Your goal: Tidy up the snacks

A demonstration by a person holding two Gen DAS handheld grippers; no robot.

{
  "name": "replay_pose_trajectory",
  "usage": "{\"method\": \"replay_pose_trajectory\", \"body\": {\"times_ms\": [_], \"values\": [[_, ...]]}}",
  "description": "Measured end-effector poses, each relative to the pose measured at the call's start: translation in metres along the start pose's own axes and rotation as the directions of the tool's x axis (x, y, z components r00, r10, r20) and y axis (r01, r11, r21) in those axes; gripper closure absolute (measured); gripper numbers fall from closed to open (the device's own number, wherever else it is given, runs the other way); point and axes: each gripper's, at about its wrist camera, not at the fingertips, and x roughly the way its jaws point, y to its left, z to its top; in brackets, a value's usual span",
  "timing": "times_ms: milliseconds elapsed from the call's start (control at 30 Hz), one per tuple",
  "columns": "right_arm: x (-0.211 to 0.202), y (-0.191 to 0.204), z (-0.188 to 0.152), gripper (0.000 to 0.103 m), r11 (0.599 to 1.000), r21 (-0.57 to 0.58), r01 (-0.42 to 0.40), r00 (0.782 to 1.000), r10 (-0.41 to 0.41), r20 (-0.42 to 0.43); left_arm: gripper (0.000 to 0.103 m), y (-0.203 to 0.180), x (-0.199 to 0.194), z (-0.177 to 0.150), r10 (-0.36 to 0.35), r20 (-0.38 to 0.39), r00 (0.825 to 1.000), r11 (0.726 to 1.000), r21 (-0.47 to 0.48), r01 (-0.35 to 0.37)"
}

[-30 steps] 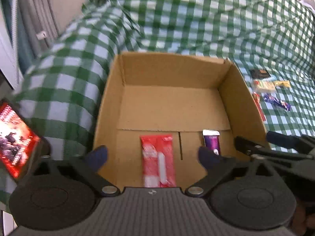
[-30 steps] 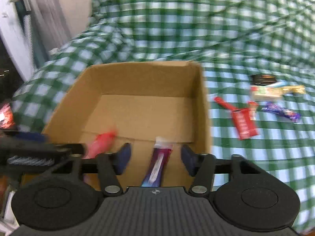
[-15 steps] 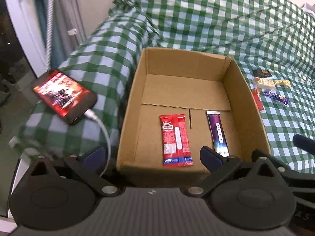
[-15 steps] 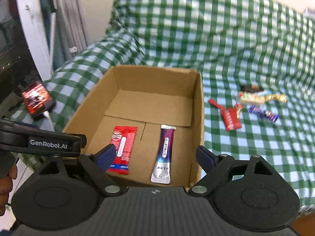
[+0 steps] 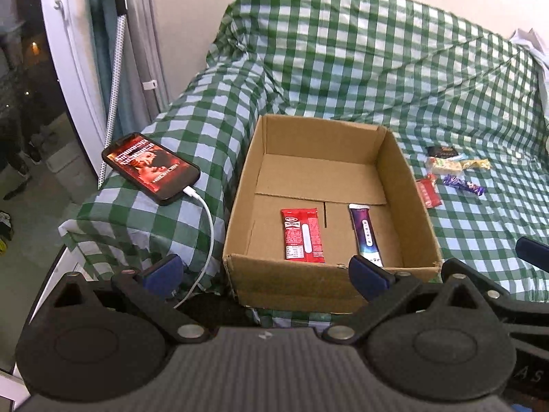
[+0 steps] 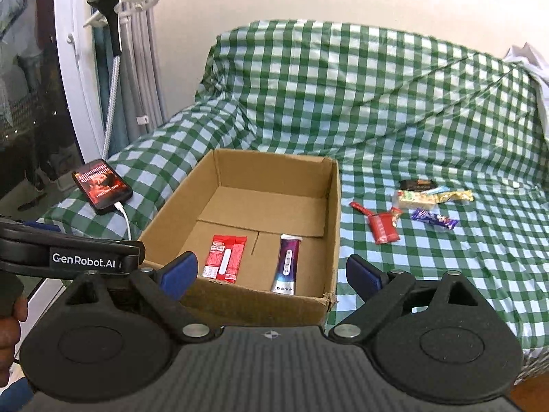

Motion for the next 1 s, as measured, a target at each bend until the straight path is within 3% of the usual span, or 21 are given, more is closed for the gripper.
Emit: {"method": "replay_pose_trajectory", "body": {"times_ms": [433, 1000], "values": [[-0.032, 0.009, -0.007, 0.004, 0.998, -0.055, -0.004, 0.998, 0.008, 0.067, 0.000, 0.000, -0.029, -0.008, -0.009, 0.050, 0.999, 1.000, -0.005, 0.009], [-0.033, 0.005, -0.010, 0.004, 0.999, -0.051, -0.008, 0.998, 0.011, 0.056, 0.000, -0.001, -0.030, -0.008, -0.018, 0.044, 0.999, 1.000, -0.004, 0.019]]}}
